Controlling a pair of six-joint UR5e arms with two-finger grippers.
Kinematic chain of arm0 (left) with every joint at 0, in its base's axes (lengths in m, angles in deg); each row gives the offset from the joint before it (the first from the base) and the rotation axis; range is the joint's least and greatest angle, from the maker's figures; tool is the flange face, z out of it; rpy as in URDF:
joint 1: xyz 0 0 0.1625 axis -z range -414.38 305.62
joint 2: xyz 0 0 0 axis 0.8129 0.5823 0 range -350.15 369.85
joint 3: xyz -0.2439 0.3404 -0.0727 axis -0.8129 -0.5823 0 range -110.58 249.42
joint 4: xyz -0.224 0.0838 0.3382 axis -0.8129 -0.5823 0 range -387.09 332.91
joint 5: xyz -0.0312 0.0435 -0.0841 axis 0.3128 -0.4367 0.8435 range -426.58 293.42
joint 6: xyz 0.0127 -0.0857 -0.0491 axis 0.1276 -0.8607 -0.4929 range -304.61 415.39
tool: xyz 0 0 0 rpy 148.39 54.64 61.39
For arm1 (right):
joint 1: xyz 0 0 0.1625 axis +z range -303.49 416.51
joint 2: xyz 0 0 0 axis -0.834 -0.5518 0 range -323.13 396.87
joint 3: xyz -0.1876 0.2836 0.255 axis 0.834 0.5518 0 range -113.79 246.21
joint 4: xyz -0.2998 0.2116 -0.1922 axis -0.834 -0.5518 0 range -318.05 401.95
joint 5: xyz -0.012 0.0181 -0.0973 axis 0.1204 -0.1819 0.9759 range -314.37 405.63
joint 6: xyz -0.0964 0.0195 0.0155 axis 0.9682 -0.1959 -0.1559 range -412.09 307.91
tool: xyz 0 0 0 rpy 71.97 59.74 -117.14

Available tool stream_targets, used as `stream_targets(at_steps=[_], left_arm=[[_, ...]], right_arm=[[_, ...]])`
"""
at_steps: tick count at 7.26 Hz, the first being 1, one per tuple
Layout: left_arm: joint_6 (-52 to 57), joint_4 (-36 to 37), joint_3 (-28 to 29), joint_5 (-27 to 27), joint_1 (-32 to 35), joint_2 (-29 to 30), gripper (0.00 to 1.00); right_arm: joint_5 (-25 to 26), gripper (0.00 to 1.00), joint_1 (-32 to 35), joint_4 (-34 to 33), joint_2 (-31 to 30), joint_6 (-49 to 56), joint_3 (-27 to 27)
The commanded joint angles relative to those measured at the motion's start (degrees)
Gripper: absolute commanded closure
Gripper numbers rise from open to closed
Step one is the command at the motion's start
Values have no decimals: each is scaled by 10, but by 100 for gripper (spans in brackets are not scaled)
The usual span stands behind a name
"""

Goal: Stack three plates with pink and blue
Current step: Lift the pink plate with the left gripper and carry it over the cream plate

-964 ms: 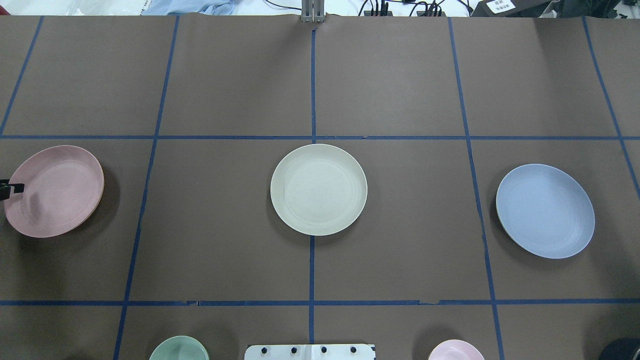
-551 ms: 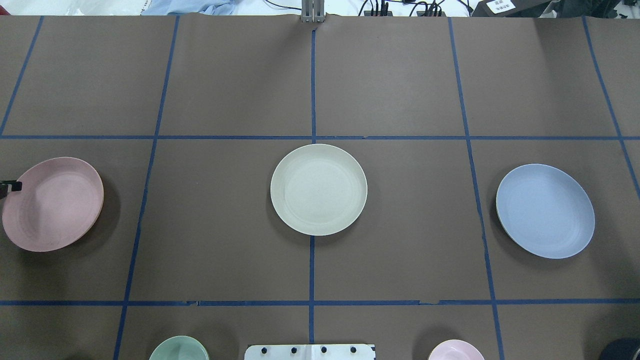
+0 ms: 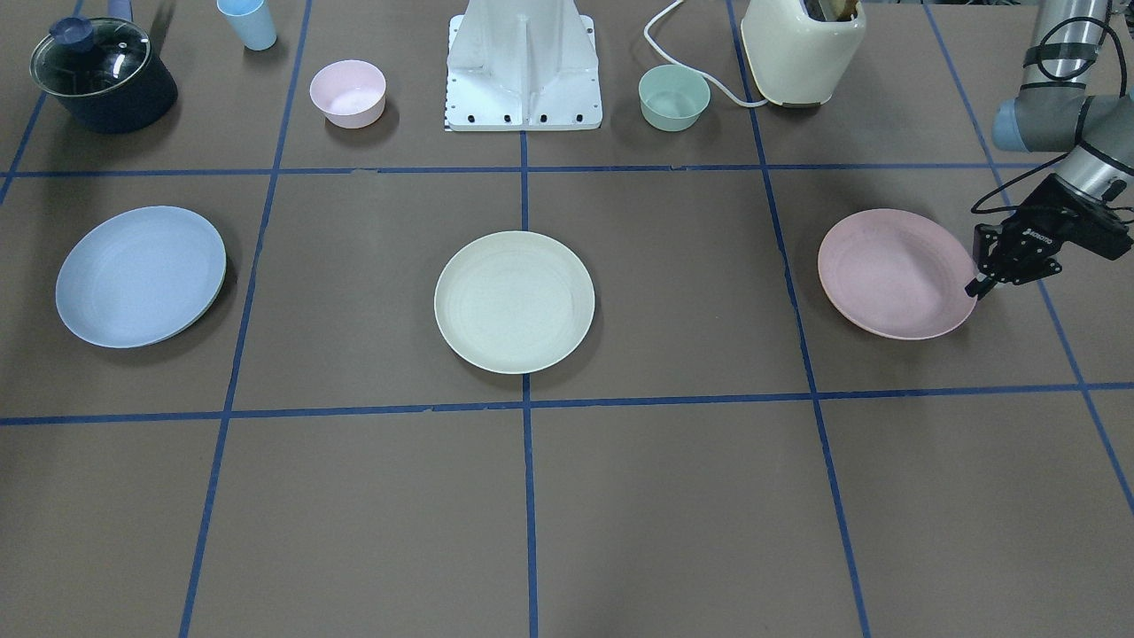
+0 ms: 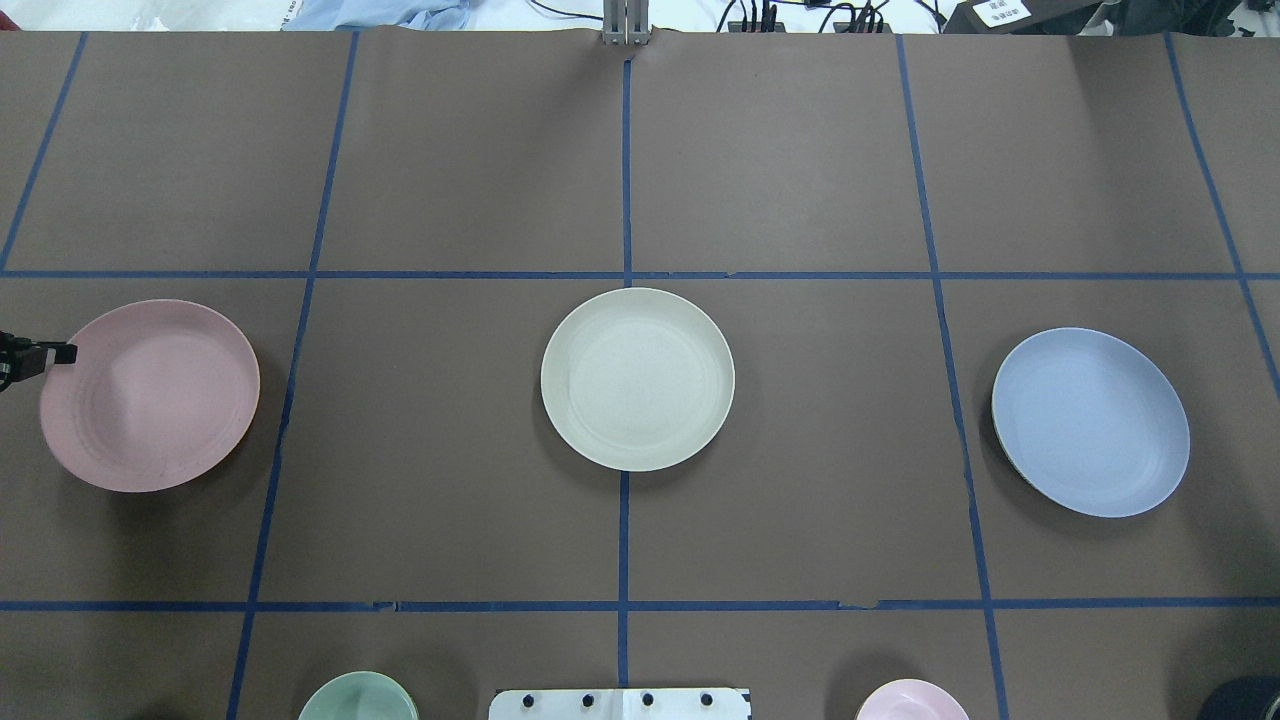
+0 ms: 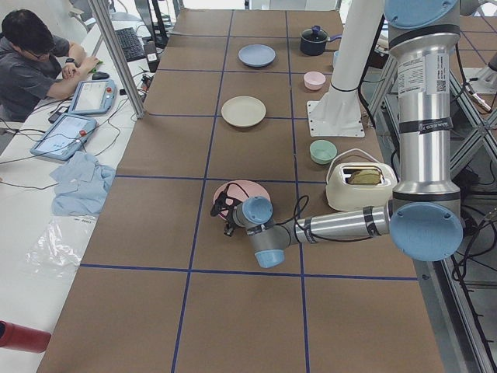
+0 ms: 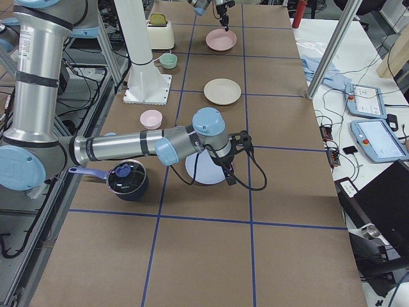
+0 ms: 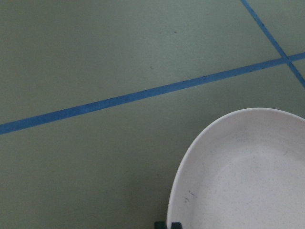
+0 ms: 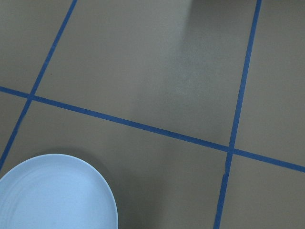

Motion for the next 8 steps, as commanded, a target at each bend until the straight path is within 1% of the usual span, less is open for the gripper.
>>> stream_targets(at_steps=[1, 2, 3, 4, 5, 6, 7, 8], left_arm=[[-1, 211, -173, 9, 8, 13, 100], [-3, 305, -241, 8, 7, 30, 100], [-51, 353, -275, 6, 2, 58, 100], [-116, 356, -278, 3, -29, 98, 100], [-180, 358, -275, -28, -85, 135, 100], [-252, 370, -268, -76, -147, 178, 100], [-303, 414, -261, -144, -203, 222, 100], [-343, 443, -228, -186, -235, 273, 100]], right_arm=[[-1, 0, 1, 1, -3, 0, 0], [-1, 0, 1, 0, -3, 0, 0], [-1, 0, 0, 0, -3, 0, 0], [-1, 0, 0, 0, -3, -1, 0], [-1, 0, 1, 0, -3, -1, 0], [-1, 0, 0, 0, -3, -2, 0], [0, 0, 0, 0, -3, -1, 0], [0, 0, 0, 0, -3, -1, 0]])
